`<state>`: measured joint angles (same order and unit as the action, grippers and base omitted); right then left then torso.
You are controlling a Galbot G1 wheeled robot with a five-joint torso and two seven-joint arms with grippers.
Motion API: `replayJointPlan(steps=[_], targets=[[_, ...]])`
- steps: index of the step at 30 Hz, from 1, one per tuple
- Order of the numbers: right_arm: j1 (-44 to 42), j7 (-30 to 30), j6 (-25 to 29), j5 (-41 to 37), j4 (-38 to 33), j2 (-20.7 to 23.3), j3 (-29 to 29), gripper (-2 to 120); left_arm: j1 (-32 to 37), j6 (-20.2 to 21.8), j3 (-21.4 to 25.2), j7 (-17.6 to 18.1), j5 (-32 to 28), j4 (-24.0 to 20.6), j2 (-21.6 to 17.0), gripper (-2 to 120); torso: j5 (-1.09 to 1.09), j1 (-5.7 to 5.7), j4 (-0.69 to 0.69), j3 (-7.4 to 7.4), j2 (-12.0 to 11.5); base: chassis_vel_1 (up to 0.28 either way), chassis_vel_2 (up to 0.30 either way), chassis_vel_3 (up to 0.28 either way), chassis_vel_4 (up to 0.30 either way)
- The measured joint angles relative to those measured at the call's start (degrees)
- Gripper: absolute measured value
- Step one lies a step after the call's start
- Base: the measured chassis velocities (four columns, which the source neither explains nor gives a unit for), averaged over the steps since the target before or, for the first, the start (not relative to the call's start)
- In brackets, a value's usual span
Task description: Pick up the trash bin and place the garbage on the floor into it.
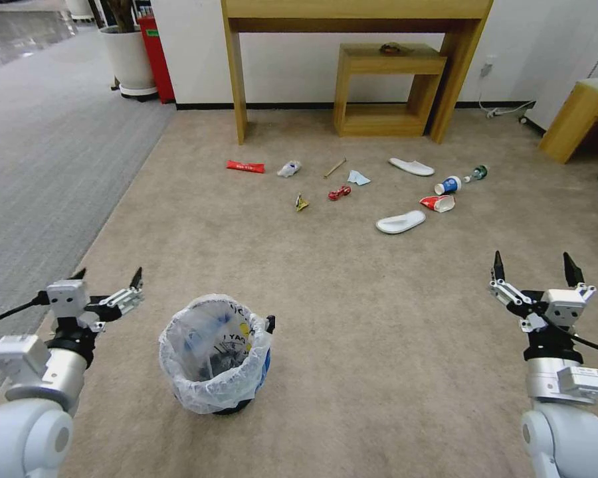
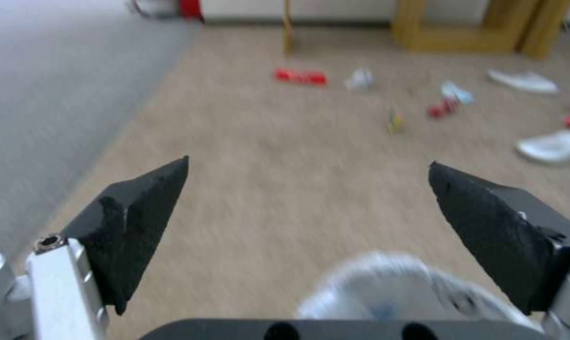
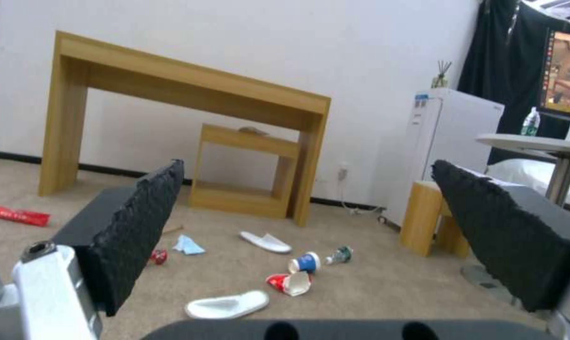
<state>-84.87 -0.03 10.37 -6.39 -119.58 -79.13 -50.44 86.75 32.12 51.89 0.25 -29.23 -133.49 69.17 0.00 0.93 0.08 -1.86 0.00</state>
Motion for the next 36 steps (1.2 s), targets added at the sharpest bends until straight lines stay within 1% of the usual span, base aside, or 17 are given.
replayJointPlan(steps=[1, 3, 4, 5, 8, 9, 10, 12, 16, 19, 25, 27, 29, 30, 32, 35, 36], targets=[[0.0, 0.0, 0.0, 0.0, 0.0, 0.0, 0.0, 100, 0.0, 0.0, 0.0, 0.0, 0.0, 0.0, 0.0, 100, 0.00, 0.00, 0.00, 0.00, 0.0, 0.000, 0.000, 0.000, 0.000], [0.2, 0.0, -0.3, 0.0, 0.1, 0.3, 0.0, 100, -0.4, 4.5, -2.0, 2.8, -3.9, -0.3, -3.2, 100, 0.00, 0.00, 0.00, 0.00, 0.0, 0.000, 0.000, 0.000, 0.000], [0.2, 0.0, -0.3, 0.0, 0.2, 0.3, 0.0, 100, -0.6, 5.5, -2.7, 3.5, -5.1, -0.3, -4.1, 100, 0.01, 0.00, 0.00, 0.00, 0.0, 0.000, 0.000, 0.000, 0.000], [0.2, 0.0, -0.3, 0.0, 0.2, 0.3, 0.0, 100, -0.6, 5.5, -2.7, 3.5, -5.1, -0.3, -4.1, 100, 0.01, 0.00, 0.00, 0.00, 0.0, 0.000, 0.000, 0.000, 0.000], [0.3, 0.1, -0.3, 0.0, 0.4, 0.4, 0.0, 100, -1.6, 8.7, -4.9, 7.1, -10.2, -0.7, -5.9, 100, 0.00, 0.00, 0.00, 0.00, 0.0, 0.000, 0.000, 0.000, 0.000], [0.3, 0.1, -0.3, 0.0, 0.4, 0.4, 0.0, 100, -1.6, 8.7, -4.9, 7.1, -10.2, -0.7, -5.9, 100, 0.00, 0.00, 0.00, 0.00, 0.0, 0.000, 0.000, 0.000, 0.000], [0.3, 0.1, -0.3, 0.0, 0.4, 0.4, 0.1, 100, -2.0, 10.0, -5.8, 9.5, -13.6, -0.6, -6.7, 100, 0.01, 0.00, 0.00, 0.00, 0.0, 0.000, 0.000, 0.000, 0.000], [0.4, 0.1, -0.3, 0.0, 0.5, 0.4, 0.1, 100, -2.5, 10.5, -7.1, 12.2, -18.1, 0.0, -8.0, 100, 0.00, 0.00, 0.00, 0.00, 0.0, 0.000, 0.000, 0.000, 0.000], [0.4, 0.1, -0.3, 0.0, 0.6, 0.5, 0.2, 100, -2.9, 10.6, -8.3, 13.2, -19.2, 1.4, -9.0, 100, 0.00, 0.00, 0.00, 0.00, 0.0, 0.000, 0.000, 0.000, 0.000], [0.5, 0.2, -0.3, 0.0, 0.8, 0.5, 0.3, 100, -3.5, 10.6, -10.4, 14.2, -19.2, 4.3, -10.3, 100, 0.00, 0.00, 0.00, 0.00, 0.0, 0.000, 0.000, 0.000, 0.000], [0.5, 0.2, -0.3, 0.1, 0.8, 0.5, 0.4, 100, -4.1, 10.4, -13.1, 15.7, -19.2, 6.9, -10.8, 100, 0.01, 0.00, 0.00, 0.00, 0.0, 0.000, 0.000, 0.000, 0.000], [0.6, 0.3, -0.3, 0.2, 0.8, 0.5, 0.5, 100, -4.3, 10.3, -14.7, 16.9, -19.2, 8.6, -11.0, 100, 0.00, 0.00, 0.00, 0.00, 0.0, 0.000, 0.000, 0.000, 0.000], [0.6, 0.3, -0.3, 0.2, 0.8, 0.5, 0.5, 100, -4.4, 10.3, -14.9, 17.1, -19.2, 8.8, -11.0, 100, 0.00, 0.00, 0.00, 0.00, 0.0, 0.000, 0.000, 0.000, 0.000], [0.6, 0.4, -0.3, 0.2, 0.8, 0.5, 0.5, 100, -4.6, 10.3, -15.6, 17.7, -19.1, 10.0, -11.0, 100, 0.00, 0.00, -0.01, 0.00, 0.0, 0.000, 0.000, 0.000, 0.000], [0.6, 0.4, -0.3, 0.2, 0.8, 0.5, 0.5, 100, -4.6, 10.3, -15.7, 17.7, -19.1, 10.2, -11.0, 100, 0.00, 0.00, 0.00, 0.00, 0.0, 0.000, 0.000, 0.000, 0.000], [0.6, 0.4, -0.3, 0.4, 0.7, 0.5, 0.6, 100, -4.9, 10.2, -16.7, 18.3, -18.8, 12.8, -11.0, 100, 0.00, 0.00, 0.00, 0.00, 0.0, 0.000, 0.000, 0.000, 0.000], [0.6, 0.4, -0.3, 0.4, 0.7, 0.5, 0.6, 100, -4.9, 10.2, -16.7, 18.3, -18.8, 12.8, -11.0, 100, 0.00, 0.00, 0.00, 0.00, 0.0, 0.000, 0.000, 0.000, 0.000]])
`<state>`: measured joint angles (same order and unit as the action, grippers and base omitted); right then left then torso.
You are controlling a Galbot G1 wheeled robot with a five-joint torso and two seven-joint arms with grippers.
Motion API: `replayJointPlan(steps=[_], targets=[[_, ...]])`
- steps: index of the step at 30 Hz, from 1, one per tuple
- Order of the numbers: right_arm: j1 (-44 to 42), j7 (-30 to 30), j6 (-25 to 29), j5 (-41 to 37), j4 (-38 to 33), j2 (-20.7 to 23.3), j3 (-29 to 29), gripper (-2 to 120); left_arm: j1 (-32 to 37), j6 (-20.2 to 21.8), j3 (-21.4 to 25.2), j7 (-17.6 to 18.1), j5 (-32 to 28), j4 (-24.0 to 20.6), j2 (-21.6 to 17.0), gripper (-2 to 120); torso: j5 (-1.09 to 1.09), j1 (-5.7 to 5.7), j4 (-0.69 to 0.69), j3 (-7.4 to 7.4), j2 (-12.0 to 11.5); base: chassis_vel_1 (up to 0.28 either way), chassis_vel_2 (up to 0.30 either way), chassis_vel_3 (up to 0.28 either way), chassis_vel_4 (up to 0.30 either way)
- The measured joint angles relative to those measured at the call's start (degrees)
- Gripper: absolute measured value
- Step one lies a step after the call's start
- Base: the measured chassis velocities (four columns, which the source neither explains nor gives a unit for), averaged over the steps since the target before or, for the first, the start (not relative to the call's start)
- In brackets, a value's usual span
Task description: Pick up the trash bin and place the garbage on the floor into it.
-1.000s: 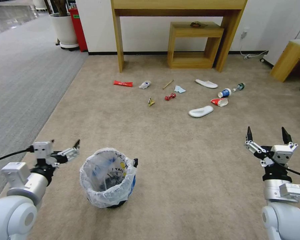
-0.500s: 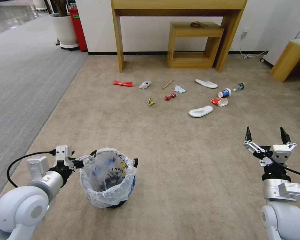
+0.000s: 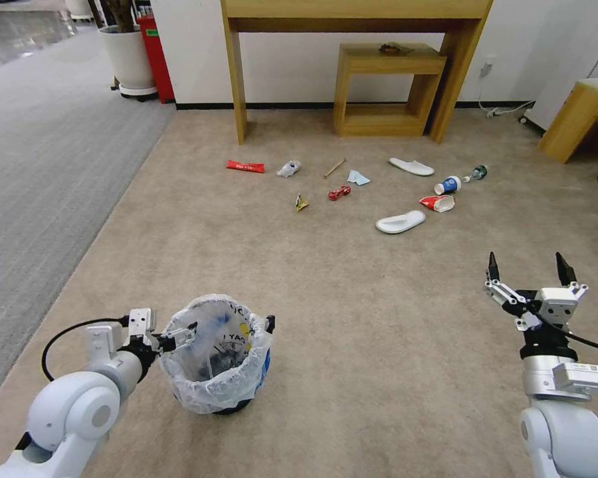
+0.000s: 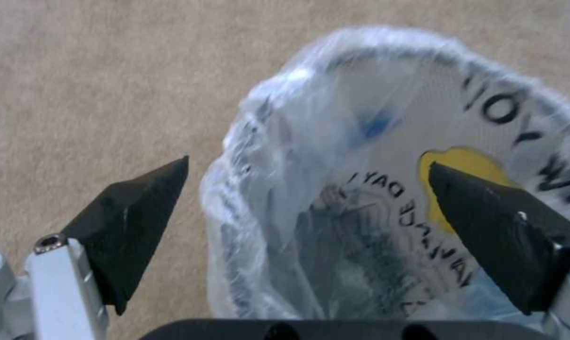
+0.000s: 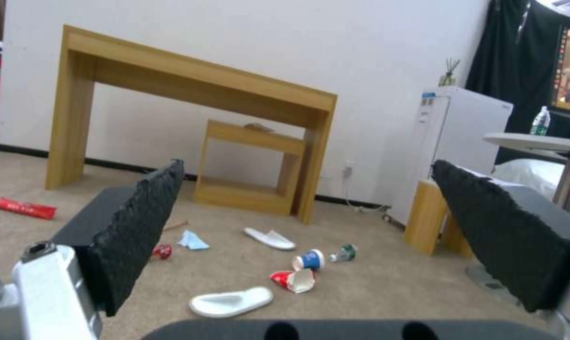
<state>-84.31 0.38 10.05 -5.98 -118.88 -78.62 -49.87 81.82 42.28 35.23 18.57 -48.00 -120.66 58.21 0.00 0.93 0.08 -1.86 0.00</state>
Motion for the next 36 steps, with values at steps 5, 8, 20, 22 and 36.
replayJointPlan(steps=[5, 8, 20, 22, 36], targets=[[0.0, 0.0, 0.0, 0.2, -0.2, -0.1, 0.1, 100, -0.3, 0.0, -1.4, -0.1, 0.5, 1.9, 0.2, 100, 0.00, 0.00, 0.00, 0.00, 0.0, 0.000, 0.000, 0.000, 0.000], [0.1, 0.0, -0.1, 0.3, -0.2, -0.2, 0.4, 100, -0.8, -0.1, -2.5, -0.2, 2.0, 3.3, 0.2, 100, 0.00, 0.00, 0.00, 0.00, 0.0, 0.000, 0.000, 0.000, 0.000], [0.4, 0.0, -0.1, 0.4, 0.2, 0.0, 0.9, 100, -1.2, -0.1, -2.7, -0.7, 3.1, 5.8, 0.5, 100, 0.00, 0.00, 0.00, 0.00, 0.0, 0.000, 0.000, 0.000, 0.000], [0.5, 0.0, -0.2, 0.4, 0.3, 0.0, 1.1, 100, -1.5, -0.1, -3.0, -0.7, 3.0, 6.2, 0.7, 100, 0.00, 0.00, 0.00, 0.00, 0.0, 0.000, 0.000, 0.000, 0.000], [0.7, 0.1, -0.3, 0.5, 0.5, 0.0, 1.8, 100, -2.7, -0.2, -3.7, -0.8, 3.3, 8.3, 1.6, 99, 0.00, 0.00, 0.00, 0.00, 0.0, 0.000, 0.000, 0.000, 0.000]])
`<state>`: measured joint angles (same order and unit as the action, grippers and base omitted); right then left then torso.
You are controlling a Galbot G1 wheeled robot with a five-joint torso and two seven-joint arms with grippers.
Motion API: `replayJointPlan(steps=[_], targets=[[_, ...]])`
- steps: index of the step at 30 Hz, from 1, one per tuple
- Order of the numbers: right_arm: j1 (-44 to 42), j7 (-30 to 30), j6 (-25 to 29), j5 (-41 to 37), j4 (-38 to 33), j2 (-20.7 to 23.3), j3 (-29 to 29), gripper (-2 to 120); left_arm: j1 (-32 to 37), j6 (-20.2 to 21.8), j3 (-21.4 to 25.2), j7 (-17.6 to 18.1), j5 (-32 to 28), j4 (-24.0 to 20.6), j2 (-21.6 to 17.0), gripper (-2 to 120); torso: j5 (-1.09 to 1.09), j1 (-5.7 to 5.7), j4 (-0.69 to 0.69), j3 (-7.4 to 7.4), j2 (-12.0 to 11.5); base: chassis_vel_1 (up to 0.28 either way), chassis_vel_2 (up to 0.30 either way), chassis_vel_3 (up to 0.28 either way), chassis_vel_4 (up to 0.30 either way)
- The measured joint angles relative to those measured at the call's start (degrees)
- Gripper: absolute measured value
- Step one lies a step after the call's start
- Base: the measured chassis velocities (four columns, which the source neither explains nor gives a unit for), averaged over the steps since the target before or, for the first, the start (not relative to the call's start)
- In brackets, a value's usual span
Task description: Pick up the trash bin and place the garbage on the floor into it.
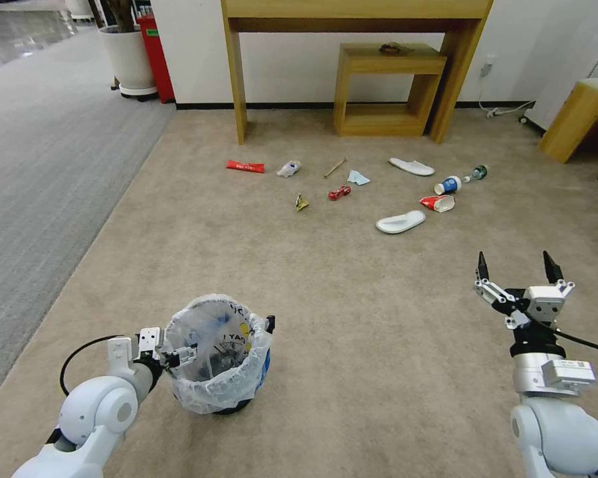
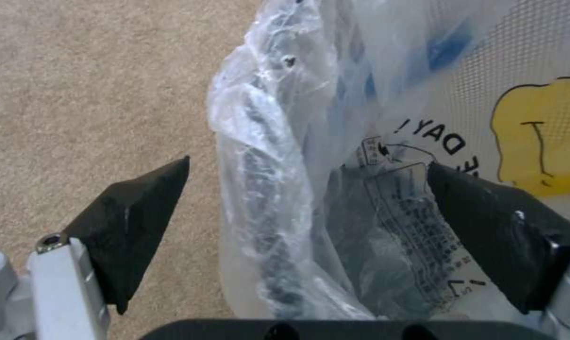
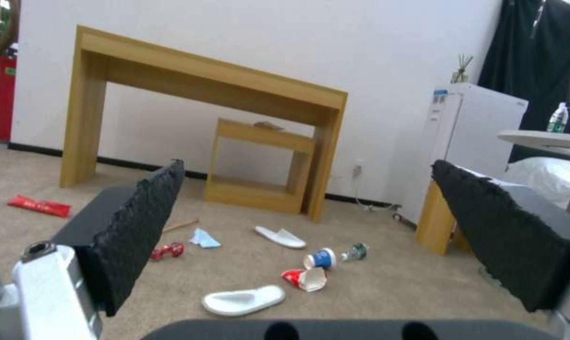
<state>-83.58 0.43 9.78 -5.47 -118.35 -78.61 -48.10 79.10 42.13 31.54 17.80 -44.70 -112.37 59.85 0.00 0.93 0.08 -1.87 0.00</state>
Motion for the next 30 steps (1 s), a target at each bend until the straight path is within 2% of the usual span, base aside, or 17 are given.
replayJointPlan(steps=[4, 8, 11, 12, 14, 15, 19, 20, 23, 24, 26, 28, 30], targets=[[0.1, 0.0, 0.0, 0.0, 0.0, 0.0, 0.0, 100, -0.2, 0.0, 0.0, -0.1, 0.1, 0.7, 0.0, 98, 0.00, 0.00, 0.00, 0.00, 0.0, 0.000, 0.000, 0.000, 0.000], [0.1, 0.0, -0.1, 0.0, 0.0, 0.1, 0.0, 100, -0.3, 0.0, 0.1, -0.3, 0.3, 1.0, 0.0, 91, -0.01, 0.00, 0.00, 0.00, 0.0, 0.000, 0.000, 0.000, 0.000], [0.2, 0.0, -0.1, 0.0, 0.0, 0.2, 0.0, 100, -0.3, -0.1, 0.1, -0.4, 0.8, 1.4, 0.0, 76, -0.02, 0.00, -0.01, 0.01, 0.0, 0.000, 0.000, 0.000, 0.000], [0.2, 0.0, -0.1, 0.0, 0.0, 0.2, 0.0, 100, -0.3, -0.1, 0.1, -0.4, 0.8, 1.4, 0.0, 76, -0.02, 0.00, -0.01, 0.01, 0.0, 0.000, 0.000, 0.000, 0.000], [0.2, 0.0, -0.1, -0.1, -0.1, 0.2, 0.0, 100, -0.4, -0.3, 0.0, -0.4, 1.0, 1.8, 0.2, 66, -0.02, 0.00, -0.01, 0.01, 0.0, 0.000, 0.000, 0.000, 0.000], [0.2, 0.0, -0.1, -0.1, -0.1, 0.2, 0.0, 100, -0.4, -0.3, 0.0, -0.4, 1.0, 1.8, 0.2, 66, -0.02, 0.00, -0.01, 0.01, 0.0, 0.000, 0.000, 0.000, 0.000], [0.2, 0.0, -0.2, -0.1, -0.1, 0.2, -0.1, 100, -0.4, -0.3, -0.1, -0.3, 1.0, 1.8, 0.4, 46, -0.03, 0.00, -0.01, 0.01, 0.0, 0.000, 0.000, 0.000, 0.000], [0.2, 0.0, -0.2, -0.1, -0.1, 0.2, -0.1, 100, -0.4, -0.3, -0.1, -0.3, 1.0, 1.8, 0.4, 46, -0.03, 0.00, -0.01, 0.01, 0.0, 0.000, 0.000, 0.000, 0.000], [0.2, -0.1, -0.2, -0.1, -0.1, 0.2, -0.1, 100, -0.4, -0.3, -0.2, -0.2, 1.0, 1.7, 0.5, 32, -0.01, -0.01, -0.01, 0.01, 0.0, 0.000, 0.000, 0.000, 0.000], [0.2, -0.1, -0.2, -0.1, -0.1, 0.2, -0.1, 100, -0.4, -0.3, -0.2, -0.2, 1.0, 1.7, 0.5, 32, -0.01, -0.01, -0.01, 0.01, 0.0, 0.000, 0.000, 0.000, 0.000], [0.1, -0.1, -0.2, -0.1, -0.1, 0.1, 0.0, 100, -0.2, -0.3, -0.2, -0.2, 1.0, 1.5, 0.5, 21, 0.00, 0.00, -0.01, 0.01, 0.0, 0.000, 0.000, 0.000, 0.000], [0.1, -0.1, -0.2, -0.1, -0.1, 0.1, 0.1, 100, -0.1, -0.3, -0.2, -0.1, 1.0, 1.5, 0.5, 18, 0.00, 0.00, 0.00, 0.01, 0.0, 0.000, 0.000, 0.000, 0.000], [0.2, -0.1, -0.2, 0.0, -0.1, 0.0, 0.1, 100, 0.0, -0.2, -0.2, 0.0, 0.9, 1.3, 0.5, 9, 0.01, 0.00, 0.00, 0.01, 0.0, 0.000, 0.000, 0.000, 0.000]])
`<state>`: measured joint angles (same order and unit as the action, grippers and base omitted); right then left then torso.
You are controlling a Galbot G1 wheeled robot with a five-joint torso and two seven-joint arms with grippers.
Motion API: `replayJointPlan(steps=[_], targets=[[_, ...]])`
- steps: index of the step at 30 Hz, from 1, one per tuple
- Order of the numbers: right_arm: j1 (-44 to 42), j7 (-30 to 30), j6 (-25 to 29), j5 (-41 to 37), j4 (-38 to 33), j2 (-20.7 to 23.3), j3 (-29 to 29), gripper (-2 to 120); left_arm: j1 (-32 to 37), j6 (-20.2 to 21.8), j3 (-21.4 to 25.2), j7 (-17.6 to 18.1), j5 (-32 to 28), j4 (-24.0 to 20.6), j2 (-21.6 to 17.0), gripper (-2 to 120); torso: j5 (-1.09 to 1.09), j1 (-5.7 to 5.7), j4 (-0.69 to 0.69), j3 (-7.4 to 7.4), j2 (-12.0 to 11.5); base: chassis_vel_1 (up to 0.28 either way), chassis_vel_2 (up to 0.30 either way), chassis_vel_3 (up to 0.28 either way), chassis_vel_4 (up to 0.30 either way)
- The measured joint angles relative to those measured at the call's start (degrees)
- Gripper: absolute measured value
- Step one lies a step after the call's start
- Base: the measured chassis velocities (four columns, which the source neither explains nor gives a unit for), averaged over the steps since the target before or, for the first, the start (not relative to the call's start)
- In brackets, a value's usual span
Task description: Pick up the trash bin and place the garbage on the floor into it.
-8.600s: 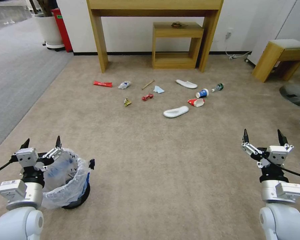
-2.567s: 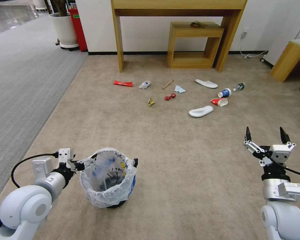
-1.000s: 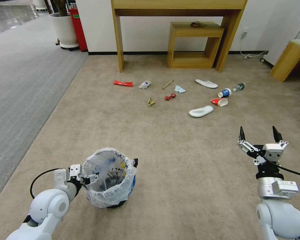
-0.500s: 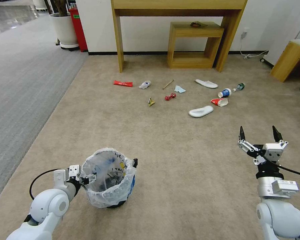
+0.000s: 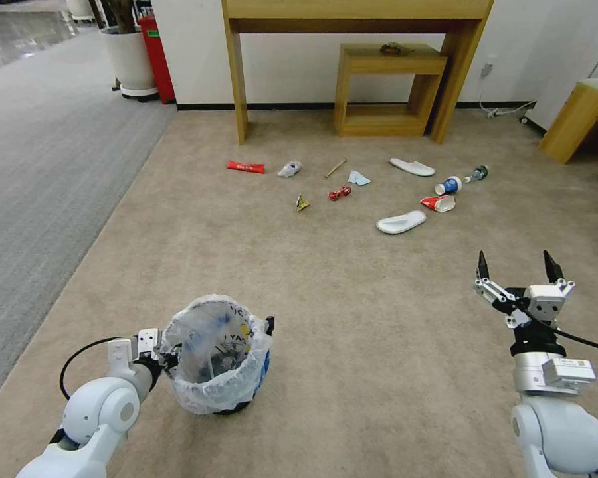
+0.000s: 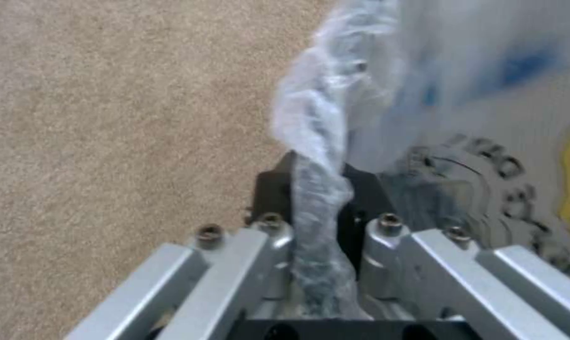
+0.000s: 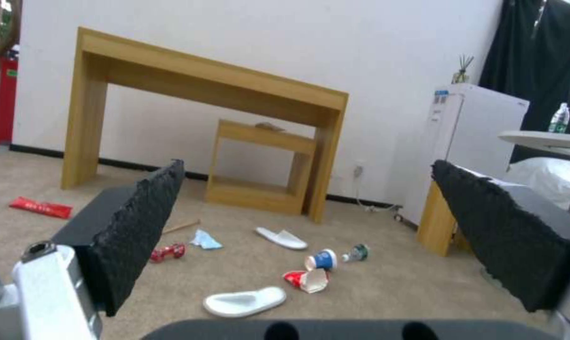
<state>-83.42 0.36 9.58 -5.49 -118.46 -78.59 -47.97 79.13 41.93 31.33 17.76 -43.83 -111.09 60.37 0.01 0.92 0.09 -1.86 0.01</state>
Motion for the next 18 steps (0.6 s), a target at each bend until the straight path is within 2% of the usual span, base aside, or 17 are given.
replayJointPlan(steps=[3, 16, 18], targets=[[0.0, 0.0, 0.0, 0.0, 0.0, 0.0, 0.0, 100, 0.1, 0.1, 0.0, 0.0, -0.3, -0.2, 0.0, 2, -0.01, 0.00, 0.00, 0.00, 0.0, 0.000, 0.000, 0.000, 0.000], [0.1, -0.3, -0.1, 0.2, 0.0, 0.0, 0.0, 100, 0.5, 0.2, 0.4, 0.5, -0.9, -1.0, 0.1, 2, 0.01, 0.00, 0.00, -0.01, 0.0, 0.000, 0.000, 0.000, 0.000], [0.0, -1.9, -0.8, -0.5, -0.3, 0.4, 0.4, 100, 0.9, 0.5, 2.5, 1.4, -3.1, -2.4, 0.7, 0, 0.02, 0.01, 0.01, -0.02, 0.0, 0.000, 0.000, 0.000, 0.000]])
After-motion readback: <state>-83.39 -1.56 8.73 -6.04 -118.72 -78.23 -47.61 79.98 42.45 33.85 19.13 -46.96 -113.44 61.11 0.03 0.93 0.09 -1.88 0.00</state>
